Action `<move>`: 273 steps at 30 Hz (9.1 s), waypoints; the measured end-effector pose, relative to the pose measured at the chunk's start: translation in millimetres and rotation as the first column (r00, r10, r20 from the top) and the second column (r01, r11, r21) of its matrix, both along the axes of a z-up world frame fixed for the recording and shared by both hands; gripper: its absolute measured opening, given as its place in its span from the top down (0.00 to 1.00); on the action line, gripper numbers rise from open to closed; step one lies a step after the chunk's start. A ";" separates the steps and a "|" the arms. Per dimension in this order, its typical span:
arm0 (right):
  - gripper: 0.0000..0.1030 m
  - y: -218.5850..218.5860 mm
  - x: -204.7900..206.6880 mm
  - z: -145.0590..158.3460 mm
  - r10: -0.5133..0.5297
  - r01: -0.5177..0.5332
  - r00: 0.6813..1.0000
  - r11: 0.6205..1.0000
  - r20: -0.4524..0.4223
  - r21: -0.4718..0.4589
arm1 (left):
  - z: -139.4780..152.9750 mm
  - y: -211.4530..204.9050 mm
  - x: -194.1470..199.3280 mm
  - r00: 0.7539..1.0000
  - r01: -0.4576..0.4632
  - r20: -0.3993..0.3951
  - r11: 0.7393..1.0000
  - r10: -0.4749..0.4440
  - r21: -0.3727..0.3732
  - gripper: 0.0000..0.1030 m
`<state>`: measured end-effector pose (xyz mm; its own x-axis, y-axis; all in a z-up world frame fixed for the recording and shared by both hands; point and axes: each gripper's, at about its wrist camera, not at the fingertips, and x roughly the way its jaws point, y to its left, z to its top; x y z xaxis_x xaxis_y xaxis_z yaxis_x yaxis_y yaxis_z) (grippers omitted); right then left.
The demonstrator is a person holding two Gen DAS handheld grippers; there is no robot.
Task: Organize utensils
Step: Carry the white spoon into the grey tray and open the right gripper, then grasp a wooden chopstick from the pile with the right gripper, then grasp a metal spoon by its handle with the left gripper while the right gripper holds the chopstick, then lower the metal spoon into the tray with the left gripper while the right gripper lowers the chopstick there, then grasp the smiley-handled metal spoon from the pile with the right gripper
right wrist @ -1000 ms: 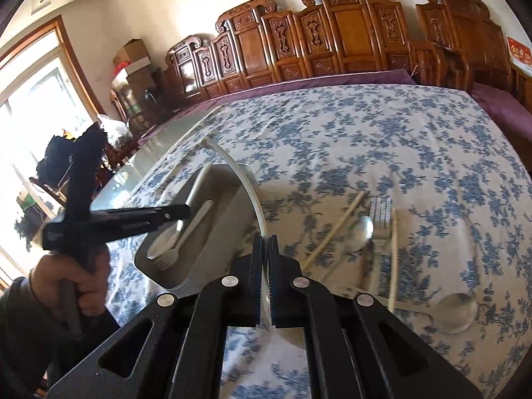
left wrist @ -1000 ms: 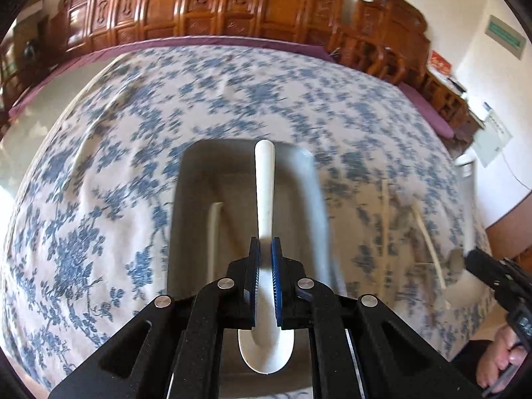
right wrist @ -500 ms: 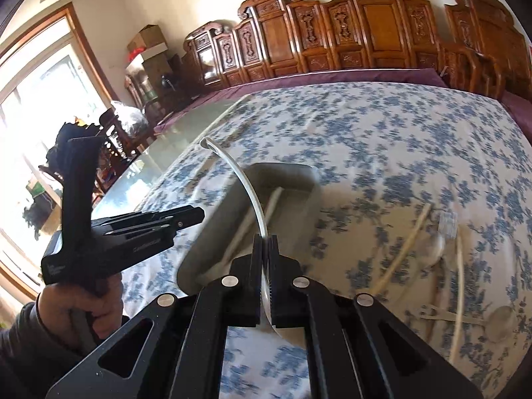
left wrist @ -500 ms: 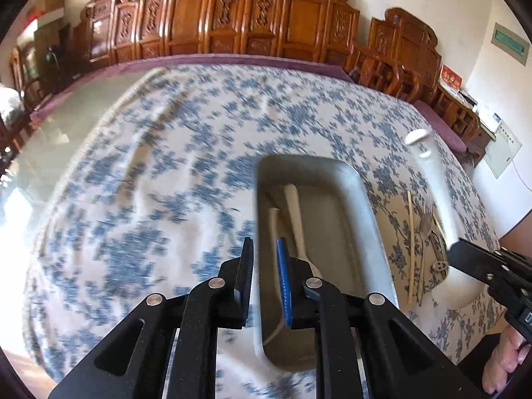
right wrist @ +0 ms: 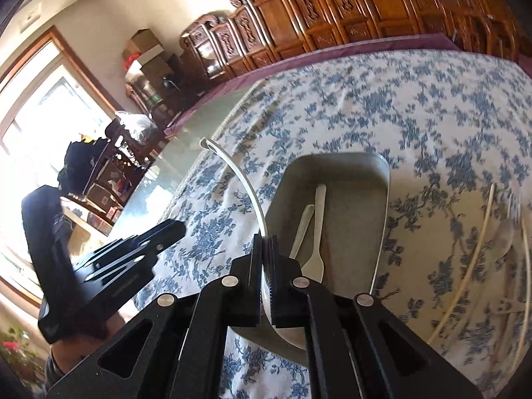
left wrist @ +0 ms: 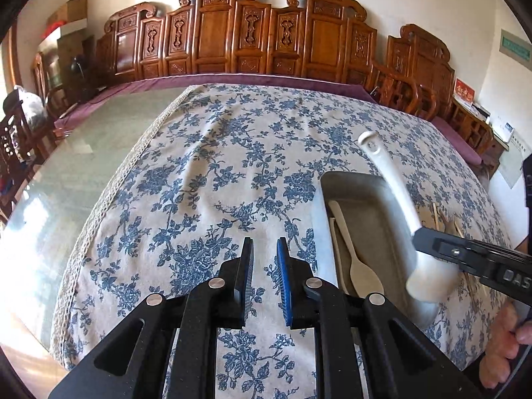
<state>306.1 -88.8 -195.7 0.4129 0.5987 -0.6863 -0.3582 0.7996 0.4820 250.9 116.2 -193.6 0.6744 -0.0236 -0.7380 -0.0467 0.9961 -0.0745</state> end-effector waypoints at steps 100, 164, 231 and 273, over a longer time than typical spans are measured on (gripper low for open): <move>0.94 -291.3 -55.7 -18.5 -0.186 0.219 0.974 0.918 0.131 -0.329 | -53.3 -285.2 59.0 0.895 0.424 -0.157 0.906 -0.416 0.013 0.58; 0.94 -257.0 -75.0 10.9 -0.105 0.159 0.975 0.944 0.194 -0.289 | 35.4 -276.3 40.3 0.910 0.413 0.032 0.911 -0.412 -0.011 0.75; 0.94 -84.5 -33.5 5.3 0.091 -0.037 0.981 0.957 0.173 -0.288 | -3.2 -83.3 39.2 0.991 0.133 -0.032 0.990 -0.132 0.048 0.74; 0.91 1.2 18.6 -22.7 0.120 -0.107 0.992 0.970 0.046 -0.218 | -9.4 -25.6 26.3 0.998 0.060 -0.001 0.998 -0.060 0.014 0.74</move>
